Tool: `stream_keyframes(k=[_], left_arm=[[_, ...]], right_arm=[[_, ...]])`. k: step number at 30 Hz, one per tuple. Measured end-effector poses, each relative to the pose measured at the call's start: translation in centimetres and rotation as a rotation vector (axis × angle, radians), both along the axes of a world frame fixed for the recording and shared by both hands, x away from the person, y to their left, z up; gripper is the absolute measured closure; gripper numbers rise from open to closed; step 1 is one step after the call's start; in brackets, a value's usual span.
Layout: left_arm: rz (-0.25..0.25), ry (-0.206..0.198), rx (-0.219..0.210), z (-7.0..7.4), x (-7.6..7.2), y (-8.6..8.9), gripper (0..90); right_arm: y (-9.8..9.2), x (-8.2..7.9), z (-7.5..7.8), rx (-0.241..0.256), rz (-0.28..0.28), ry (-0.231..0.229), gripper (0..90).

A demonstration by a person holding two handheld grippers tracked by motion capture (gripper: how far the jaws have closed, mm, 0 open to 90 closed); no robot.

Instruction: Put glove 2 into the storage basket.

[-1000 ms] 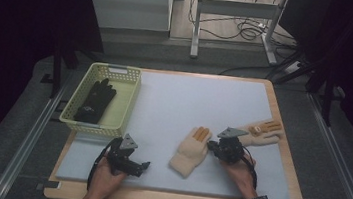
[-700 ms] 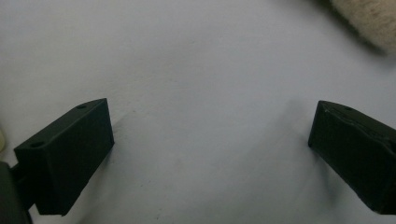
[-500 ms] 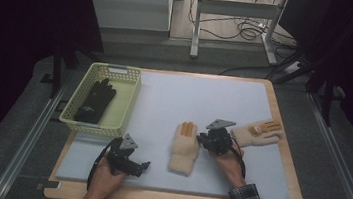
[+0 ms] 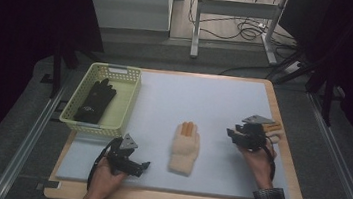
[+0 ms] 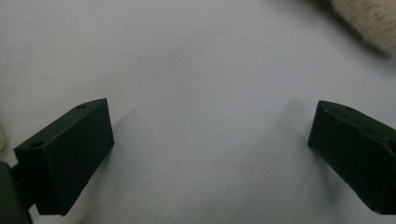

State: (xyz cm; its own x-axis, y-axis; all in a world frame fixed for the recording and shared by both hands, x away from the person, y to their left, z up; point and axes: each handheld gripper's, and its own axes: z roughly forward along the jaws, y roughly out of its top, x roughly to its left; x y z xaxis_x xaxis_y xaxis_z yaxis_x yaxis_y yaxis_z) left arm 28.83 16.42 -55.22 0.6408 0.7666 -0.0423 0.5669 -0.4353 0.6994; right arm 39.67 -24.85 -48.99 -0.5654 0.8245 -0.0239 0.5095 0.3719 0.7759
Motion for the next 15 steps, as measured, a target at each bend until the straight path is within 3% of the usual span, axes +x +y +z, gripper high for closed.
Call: stream_keyframes(k=[8,15], left_arm=[[0.000,0.000,0.000,0.0,0.0,0.0,0.2],[0.000,0.000,0.000,0.0,0.0,0.0,0.2]], right_arm=[[-5.6,0.7,0.6,-0.003,-0.206,0.000,44.3],[-6.4,2.5,-1.8,-0.018,-0.282,0.032,34.5]])
